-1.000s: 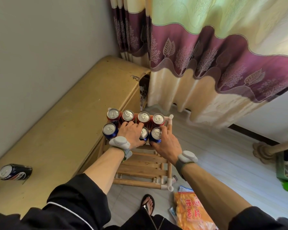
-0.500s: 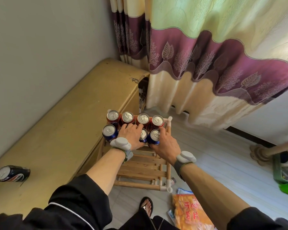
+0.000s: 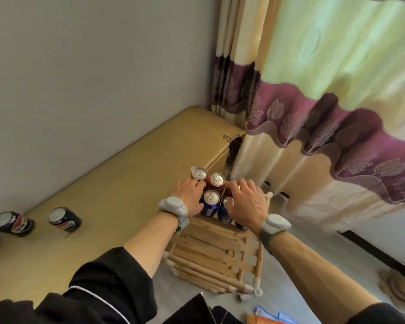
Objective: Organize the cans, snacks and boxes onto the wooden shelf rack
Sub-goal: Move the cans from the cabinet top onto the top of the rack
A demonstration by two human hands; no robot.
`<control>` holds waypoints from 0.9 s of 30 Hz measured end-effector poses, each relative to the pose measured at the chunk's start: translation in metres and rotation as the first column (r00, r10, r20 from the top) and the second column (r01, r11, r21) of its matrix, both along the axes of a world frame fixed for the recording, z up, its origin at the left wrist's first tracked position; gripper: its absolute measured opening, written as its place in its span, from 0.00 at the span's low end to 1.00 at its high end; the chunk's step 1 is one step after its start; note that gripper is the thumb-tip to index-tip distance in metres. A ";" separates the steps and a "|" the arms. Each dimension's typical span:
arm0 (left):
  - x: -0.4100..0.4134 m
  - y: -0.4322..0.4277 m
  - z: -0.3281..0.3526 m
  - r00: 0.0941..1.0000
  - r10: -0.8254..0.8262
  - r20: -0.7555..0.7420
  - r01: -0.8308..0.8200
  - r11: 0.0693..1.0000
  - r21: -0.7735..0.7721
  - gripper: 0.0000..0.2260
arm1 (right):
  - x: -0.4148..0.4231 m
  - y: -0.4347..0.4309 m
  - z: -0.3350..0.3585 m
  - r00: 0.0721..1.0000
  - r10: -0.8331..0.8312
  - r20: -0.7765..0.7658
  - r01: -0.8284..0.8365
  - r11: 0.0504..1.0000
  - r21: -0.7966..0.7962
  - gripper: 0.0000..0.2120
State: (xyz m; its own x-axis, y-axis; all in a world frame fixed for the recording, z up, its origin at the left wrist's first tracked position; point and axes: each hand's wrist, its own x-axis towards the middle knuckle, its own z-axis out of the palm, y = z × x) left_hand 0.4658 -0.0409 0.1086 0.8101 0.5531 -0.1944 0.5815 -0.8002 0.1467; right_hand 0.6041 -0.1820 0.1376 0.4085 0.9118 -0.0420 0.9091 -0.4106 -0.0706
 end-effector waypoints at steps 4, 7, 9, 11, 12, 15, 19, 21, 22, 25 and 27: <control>-0.064 0.018 0.005 0.991 0.131 -0.035 -0.131 0.991 -0.014 0.20 | -0.045 0.046 -0.001 0.992 0.111 -0.064 -0.109 0.994 0.029 0.22; -0.162 0.040 0.003 0.939 0.334 -0.083 -0.336 0.942 -0.007 0.22 | -0.118 0.092 -0.010 0.948 0.304 -0.092 -0.305 0.952 0.004 0.20; -0.215 0.049 -0.002 0.895 0.438 -0.088 -0.440 0.898 -0.002 0.22 | -0.155 0.112 -0.015 0.919 0.370 -0.137 -0.376 0.927 -0.016 0.19; -0.291 0.055 -0.008 0.808 0.573 -0.138 -0.578 0.816 0.003 0.23 | -0.215 0.138 -0.023 0.867 0.478 -0.140 -0.486 0.873 -0.031 0.20; -0.302 0.055 -0.009 0.794 0.590 -0.144 -0.596 0.803 0.003 0.23 | -0.220 0.139 -0.025 0.867 0.479 -0.137 -0.488 0.872 -0.039 0.20; -0.368 0.057 -0.012 0.718 0.668 -0.194 -0.682 0.731 -0.008 0.22 | -0.270 0.156 -0.031 0.826 0.546 -0.140 -0.557 0.828 -0.060 0.19; -0.471 0.061 -0.016 0.583 0.782 -0.222 -0.801 0.598 0.001 0.22 | -0.359 0.186 -0.036 0.730 0.664 -0.162 -0.681 0.728 -0.085 0.19; -0.500 0.062 -0.019 0.532 0.813 -0.235 -0.835 0.550 0.013 0.22 | -0.387 0.193 -0.036 0.704 0.689 -0.174 -0.708 0.699 -0.096 0.20; -0.518 0.062 -0.021 0.504 0.831 -0.235 -0.854 0.520 0.010 0.23 | -0.404 0.198 -0.038 0.686 0.705 -0.183 -0.726 0.680 -0.104 0.20; -0.562 0.065 -0.025 0.460 0.858 -0.229 -0.882 0.471 -0.006 0.24 | -0.450 0.213 -0.046 0.647 0.733 -0.208 -0.761 0.638 -0.121 0.20; -0.590 0.069 -0.030 0.468 0.857 -0.214 -0.878 0.479 -0.002 0.26 | -0.481 0.219 -0.054 0.625 0.747 -0.227 -0.780 0.613 -0.130 0.21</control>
State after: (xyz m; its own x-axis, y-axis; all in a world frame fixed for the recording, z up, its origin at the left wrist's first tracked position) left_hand -0.1240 0.0277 0.0787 -0.1257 0.9225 -0.3649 0.9895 0.1428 0.0204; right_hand 0.1229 0.0375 0.0837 -0.4575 0.8529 -0.2515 0.8850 0.4095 -0.2214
